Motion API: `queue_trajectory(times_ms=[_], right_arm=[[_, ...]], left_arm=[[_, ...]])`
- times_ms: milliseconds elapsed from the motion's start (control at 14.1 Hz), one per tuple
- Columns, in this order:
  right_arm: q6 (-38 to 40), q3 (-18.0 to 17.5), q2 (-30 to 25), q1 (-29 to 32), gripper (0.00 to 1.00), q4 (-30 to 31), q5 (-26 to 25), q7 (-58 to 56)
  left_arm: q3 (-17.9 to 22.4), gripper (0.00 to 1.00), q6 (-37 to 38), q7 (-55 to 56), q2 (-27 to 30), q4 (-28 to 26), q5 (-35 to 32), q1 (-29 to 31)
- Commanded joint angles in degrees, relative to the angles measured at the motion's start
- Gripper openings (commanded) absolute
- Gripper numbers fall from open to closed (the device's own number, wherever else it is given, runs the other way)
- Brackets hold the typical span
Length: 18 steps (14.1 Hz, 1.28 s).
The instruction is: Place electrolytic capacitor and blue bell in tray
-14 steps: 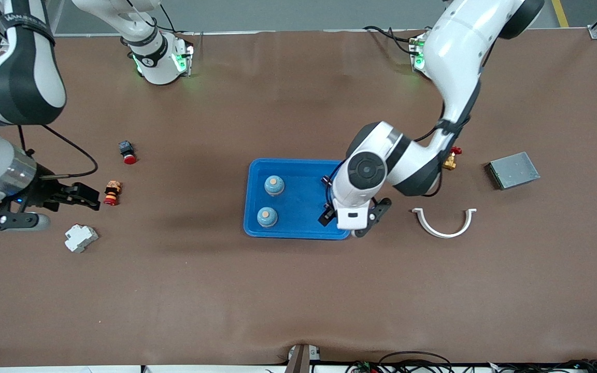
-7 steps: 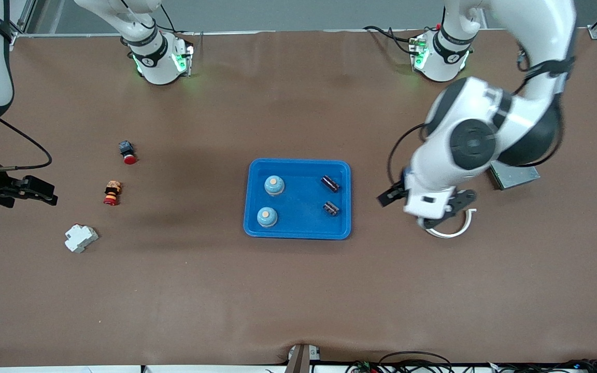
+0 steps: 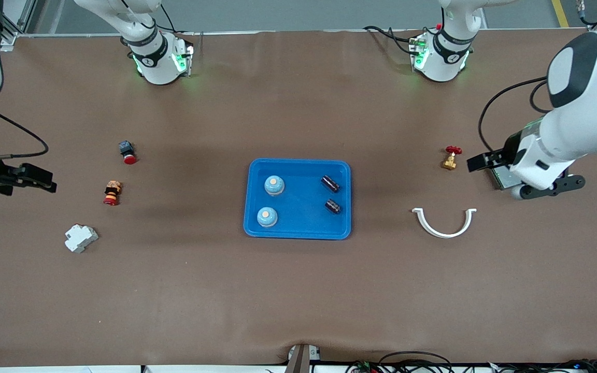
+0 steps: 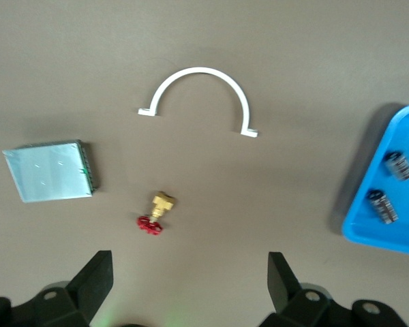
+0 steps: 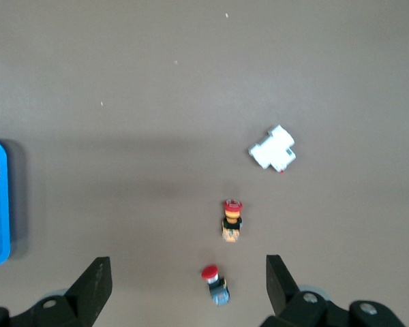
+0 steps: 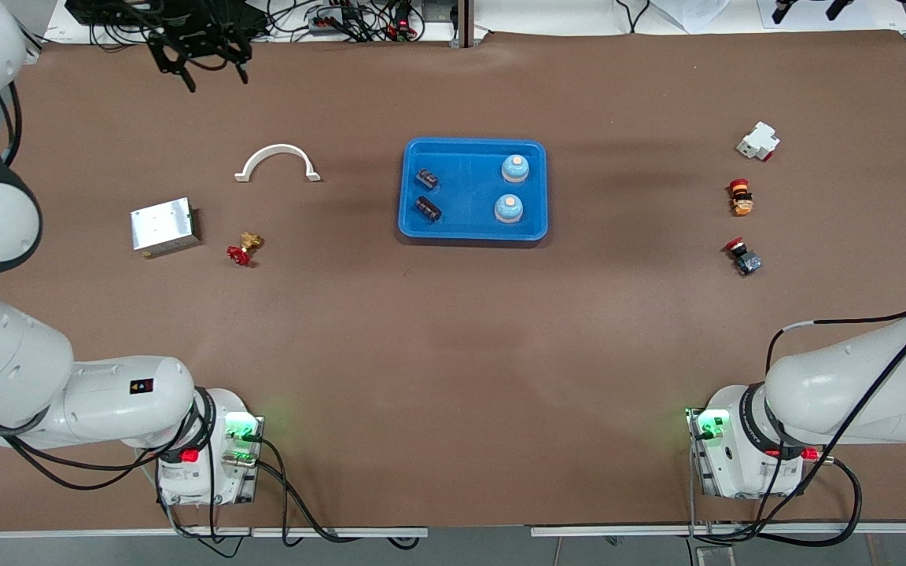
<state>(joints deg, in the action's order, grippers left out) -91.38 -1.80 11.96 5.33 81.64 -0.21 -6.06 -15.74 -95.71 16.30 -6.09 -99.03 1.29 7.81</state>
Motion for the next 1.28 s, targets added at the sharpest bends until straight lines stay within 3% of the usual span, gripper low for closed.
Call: queue_trajectory(times_ms=[0, 142, 355, 568, 924, 1208], right_arm=[[5.3, -0.5, -6.8, 0.9, 1.00, 1.6, 0.5, 0.6], [6.1, -0.5, -10.1, 0.2, 1.00, 4.4, 0.6, 1.1], [5.2, 0.7, -12.1, -1.2, 1.00, 7.3, 1.4, 1.3], [5.2, 0.8, -13.7, -2.4, 1.00, 8.2, 2.3, 1.4], [4.3, 0.4, -13.3, -3.8, 1.00, 8.2, 4.0, 4.8], [2.4, 0.4, -12.9, -3.7, 1.00, 8.7, 3.9, 5.4]], left_arm=[[-0.7, 1.00, -6.4, -3.9, 8.2, -10.4, 0.9, 1.5], [-0.7, 1.00, -10.4, -4.1, 12.3, -16.0, 0.9, 1.5], [-0.7, 1.00, -9.3, -8.6, 14.9, -16.7, 0.9, 1.4], [0.0, 1.00, -5.6, -10.4, 14.4, -11.0, 2.1, 1.6], [0.0, 1.00, 0.2, -9.8, 8.7, 2.3, 1.8, 1.4], [-0.2, 1.00, 0.4, -9.4, 7.8, 4.0, 1.4, 1.2]])
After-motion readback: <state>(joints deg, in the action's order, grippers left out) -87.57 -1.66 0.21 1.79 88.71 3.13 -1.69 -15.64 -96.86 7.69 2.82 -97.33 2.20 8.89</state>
